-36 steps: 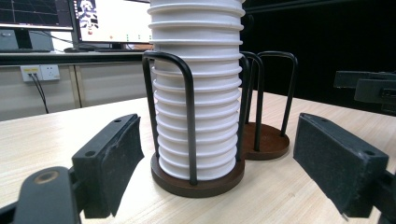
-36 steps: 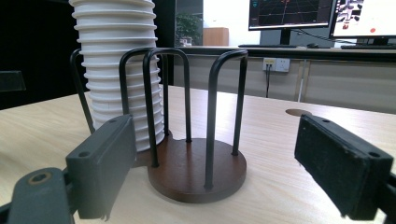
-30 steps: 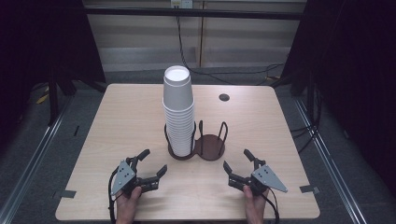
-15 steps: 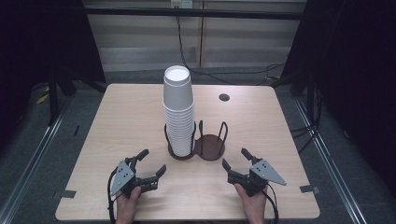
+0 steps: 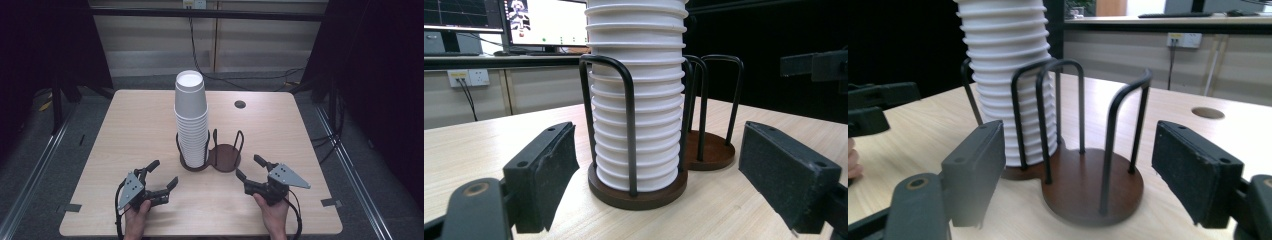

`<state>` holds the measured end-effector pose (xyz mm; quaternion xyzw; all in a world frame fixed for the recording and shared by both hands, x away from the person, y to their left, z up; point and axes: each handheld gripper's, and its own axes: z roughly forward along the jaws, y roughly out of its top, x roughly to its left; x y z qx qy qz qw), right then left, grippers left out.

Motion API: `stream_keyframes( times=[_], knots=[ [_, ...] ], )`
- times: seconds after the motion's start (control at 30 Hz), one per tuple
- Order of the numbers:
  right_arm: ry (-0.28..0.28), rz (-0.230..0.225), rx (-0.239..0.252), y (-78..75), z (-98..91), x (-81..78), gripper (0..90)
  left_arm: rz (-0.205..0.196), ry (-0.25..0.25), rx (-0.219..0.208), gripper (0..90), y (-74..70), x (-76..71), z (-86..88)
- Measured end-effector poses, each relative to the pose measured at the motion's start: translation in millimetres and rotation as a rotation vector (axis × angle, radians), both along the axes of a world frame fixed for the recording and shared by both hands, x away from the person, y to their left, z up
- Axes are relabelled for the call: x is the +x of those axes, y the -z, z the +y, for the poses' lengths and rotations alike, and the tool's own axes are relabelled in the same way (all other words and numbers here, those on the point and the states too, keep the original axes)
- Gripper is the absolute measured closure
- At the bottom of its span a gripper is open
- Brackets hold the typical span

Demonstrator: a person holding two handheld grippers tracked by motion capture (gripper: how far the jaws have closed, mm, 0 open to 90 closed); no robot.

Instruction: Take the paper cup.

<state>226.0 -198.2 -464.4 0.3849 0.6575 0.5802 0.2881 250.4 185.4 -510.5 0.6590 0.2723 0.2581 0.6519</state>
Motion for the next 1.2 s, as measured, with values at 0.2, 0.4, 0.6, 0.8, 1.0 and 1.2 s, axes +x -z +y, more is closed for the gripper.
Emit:
stream_keyframes(
  times=[0.2,0.4,0.6,0.8,1.0,1.2],
  knots=[
    [-0.046,-0.031,-0.009,-10.2,4.1,4.5,18.5,0.001,0.004,0.0,15.5,0.0,0.0,0.1],
    [-0.086,-0.029,0.009,-19.6,7.1,9.7,18.3,-0.004,-0.001,0.006,15.5,-0.1,0.2,0.6],
    [-0.131,-0.015,0.028,-30.5,10.4,17.5,19.0,0.0,0.004,0.0,15.5,0.0,0.1,0.1],
    [-0.193,0.028,0.006,-47.0,20.6,25.2,21.4,-0.007,-0.006,0.011,15.5,-0.3,0.2,1.0],
    [-0.251,0.039,-0.003,-65.2,29.7,37.6,21.3,-0.008,-0.002,0.011,15.5,-0.3,0.5,1.0],
    [-0.271,0.047,-0.026,-79.5,34.6,49.6,20.6,0.001,0.005,0.0,15.6,0.0,0.0,0.1]
  ],
)
